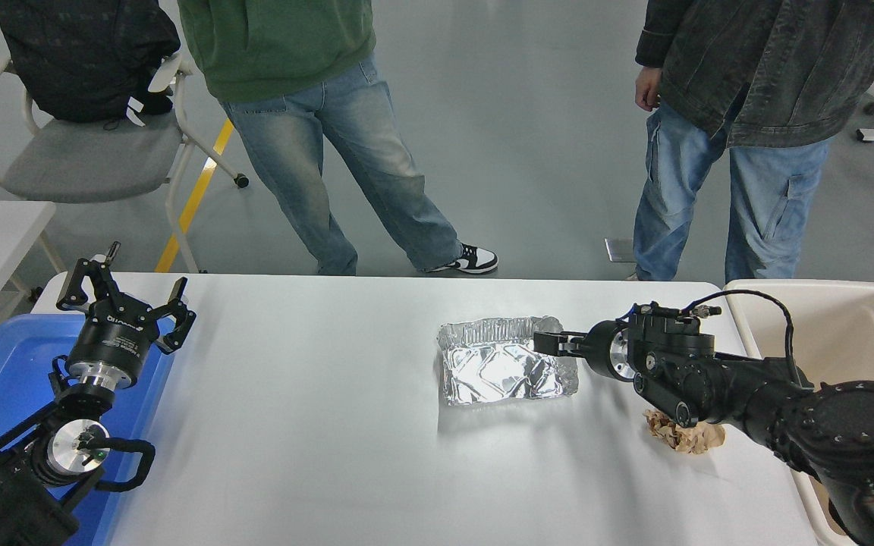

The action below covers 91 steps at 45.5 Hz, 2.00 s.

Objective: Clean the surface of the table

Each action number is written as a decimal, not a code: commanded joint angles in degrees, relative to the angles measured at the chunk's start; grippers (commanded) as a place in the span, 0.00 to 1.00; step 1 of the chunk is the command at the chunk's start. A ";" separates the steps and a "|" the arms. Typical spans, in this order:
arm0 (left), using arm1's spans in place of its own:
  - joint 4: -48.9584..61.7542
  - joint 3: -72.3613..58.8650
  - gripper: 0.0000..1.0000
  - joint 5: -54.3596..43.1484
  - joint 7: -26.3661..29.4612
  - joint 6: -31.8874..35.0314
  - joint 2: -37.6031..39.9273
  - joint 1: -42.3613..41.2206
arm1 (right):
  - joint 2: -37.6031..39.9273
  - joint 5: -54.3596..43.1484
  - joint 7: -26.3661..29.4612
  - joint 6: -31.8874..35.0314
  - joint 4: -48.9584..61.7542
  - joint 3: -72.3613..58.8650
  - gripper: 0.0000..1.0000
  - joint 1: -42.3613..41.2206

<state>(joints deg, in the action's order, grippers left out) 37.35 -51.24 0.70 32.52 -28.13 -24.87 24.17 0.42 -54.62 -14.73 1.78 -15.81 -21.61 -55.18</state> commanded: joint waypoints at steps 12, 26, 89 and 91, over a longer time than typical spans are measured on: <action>0.00 0.00 0.99 0.00 0.00 0.00 0.00 0.00 | -0.34 0.30 -0.56 -0.90 0.25 -0.45 0.97 1.12; 0.00 0.00 0.99 0.00 0.00 0.00 0.00 0.00 | -0.34 0.21 -1.17 -1.69 0.34 -0.62 0.72 1.47; 0.00 0.00 0.99 0.00 0.00 0.00 0.00 0.00 | 11.25 4.34 -4.96 0.69 -16.61 -1.77 0.00 -6.08; 0.00 0.00 0.99 0.00 0.00 0.00 0.00 0.00 | 13.45 5.04 -4.78 0.60 -20.47 -1.77 0.00 -7.31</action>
<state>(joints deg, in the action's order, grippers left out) 37.35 -51.24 0.70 32.52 -28.12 -24.87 24.17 5.10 -52.16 -19.22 1.93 -21.91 -23.56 -57.80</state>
